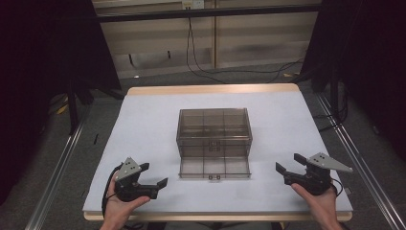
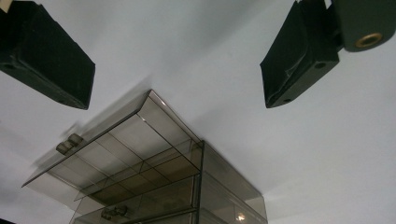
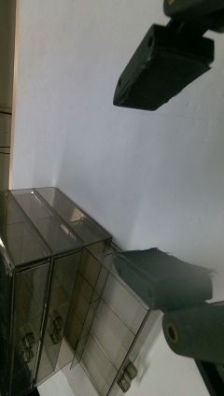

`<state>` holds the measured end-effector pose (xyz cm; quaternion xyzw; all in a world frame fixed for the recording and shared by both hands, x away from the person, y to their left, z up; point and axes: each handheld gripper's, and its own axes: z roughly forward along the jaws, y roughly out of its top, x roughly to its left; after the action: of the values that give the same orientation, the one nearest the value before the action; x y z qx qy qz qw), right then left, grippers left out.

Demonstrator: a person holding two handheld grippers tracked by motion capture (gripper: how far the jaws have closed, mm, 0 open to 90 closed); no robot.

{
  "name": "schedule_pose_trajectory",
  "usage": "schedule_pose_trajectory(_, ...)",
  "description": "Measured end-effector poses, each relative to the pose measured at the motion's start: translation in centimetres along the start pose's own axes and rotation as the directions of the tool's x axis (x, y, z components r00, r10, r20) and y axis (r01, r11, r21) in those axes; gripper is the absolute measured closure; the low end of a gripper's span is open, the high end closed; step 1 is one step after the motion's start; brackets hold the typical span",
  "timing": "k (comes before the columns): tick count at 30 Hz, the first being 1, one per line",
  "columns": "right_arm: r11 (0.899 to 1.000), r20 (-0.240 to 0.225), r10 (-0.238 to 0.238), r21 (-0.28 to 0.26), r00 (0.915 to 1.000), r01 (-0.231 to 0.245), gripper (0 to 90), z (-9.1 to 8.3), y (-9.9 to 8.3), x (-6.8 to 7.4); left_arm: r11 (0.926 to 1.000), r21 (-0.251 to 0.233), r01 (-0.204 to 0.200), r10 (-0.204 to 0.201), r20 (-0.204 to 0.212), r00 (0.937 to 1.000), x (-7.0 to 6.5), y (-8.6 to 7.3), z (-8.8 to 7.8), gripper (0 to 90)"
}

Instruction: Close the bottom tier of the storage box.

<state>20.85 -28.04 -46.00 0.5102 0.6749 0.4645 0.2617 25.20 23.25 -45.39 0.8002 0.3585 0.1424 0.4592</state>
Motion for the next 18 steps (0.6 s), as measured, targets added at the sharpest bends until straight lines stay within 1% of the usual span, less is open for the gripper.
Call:
schedule_pose_trajectory(2,1.000,-0.011,0.006,0.006,0.9999,-0.006,20.6,0.0,0.0,0.0,1.0000,-0.004,0.009,-0.009,0.003,1.0000,0.0,0.0,0.1,12.3)
schedule_pose_trajectory(3,1.000,-0.012,0.002,0.013,0.9999,-0.002,20.5,0.0,-0.1,0.0,1.0000,-0.004,0.007,-0.007,0.000,1.0000,-0.1,0.1,0.1,12.9)
schedule_pose_trajectory(4,1.000,-0.010,-0.002,0.017,1.0000,0.002,20.6,-0.1,-0.1,0.1,0.9999,-0.009,0.005,-0.005,0.007,1.0000,-0.2,0.1,0.0,14.0)
schedule_pose_trajectory(5,1.000,-0.012,0.000,0.011,0.9999,0.000,20.6,-0.1,-0.1,0.1,0.9999,-0.013,-0.002,0.002,0.006,1.0000,-0.3,0.1,0.0,15.0)
schedule_pose_trajectory(7,1.000,-0.009,0.000,0.006,1.0000,0.000,20.6,-0.2,-0.1,0.1,0.9999,-0.007,-0.007,0.007,0.006,1.0000,-0.3,0.1,-0.1,16.2)
schedule_pose_trajectory(8,1.000,-0.015,0.005,0.006,0.9999,-0.005,20.6,-0.2,-0.1,0.2,1.0000,-0.001,-0.002,0.002,0.013,0.9999,-0.4,0.1,-0.1,17.0)
schedule_pose_trajectory(9,1.000,-0.021,0.010,0.005,0.9997,-0.010,20.8,-0.2,0.0,0.2,0.9999,0.015,0.000,0.000,0.013,0.9999,-0.5,-0.1,0.0,17.2)
schedule_pose_trajectory(10,1.000,-0.021,0.016,0.003,0.9997,-0.016,20.9,-0.2,0.0,0.2,0.9999,0.015,0.000,0.000,0.013,0.9999,-0.5,-0.1,0.0,18.4)
schedule_pose_trajectory(11,1.000,-0.023,0.024,0.002,0.9994,-0.024,20.9,-0.2,0.0,0.3,0.9996,0.027,0.001,-0.002,0.028,0.9996,-0.6,-0.1,0.2,20.6)
schedule_pose_trajectory(13,1.000,-0.027,0.030,0.002,0.9992,-0.030,21.2,-0.2,0.0,0.3,0.9996,0.028,0.000,-0.001,0.033,0.9995,-0.7,0.0,0.2,22.8)
schedule_pose_trajectory(14,1.000,-0.029,0.028,0.005,0.9992,-0.028,21.2,-0.1,0.0,0.4,0.9996,0.027,-0.010,0.010,0.034,0.9994,-0.8,0.2,0.2,24.7)
schedule_pose_trajectory(16,1.000,-0.035,0.019,0.011,0.9992,-0.018,21.3,0.0,0.0,0.5,0.9996,0.023,-0.018,0.017,0.041,0.9990,-1.2,0.4,0.2,28.2)
schedule_pose_trajectory(17,1.000,-0.038,0.016,0.012,0.9992,-0.015,21.3,0.0,0.0,0.6,0.9992,0.027,-0.031,0.030,0.036,0.9989,-1.3,0.4,0.1,30.7)
schedule_pose_trajectory(18,1.000,-0.038,0.016,0.012,0.9992,-0.015,21.3,0.0,0.0,0.6,0.9992,0.027,-0.031,0.030,0.036,0.9989,-1.3,0.4,0.1,32.9)
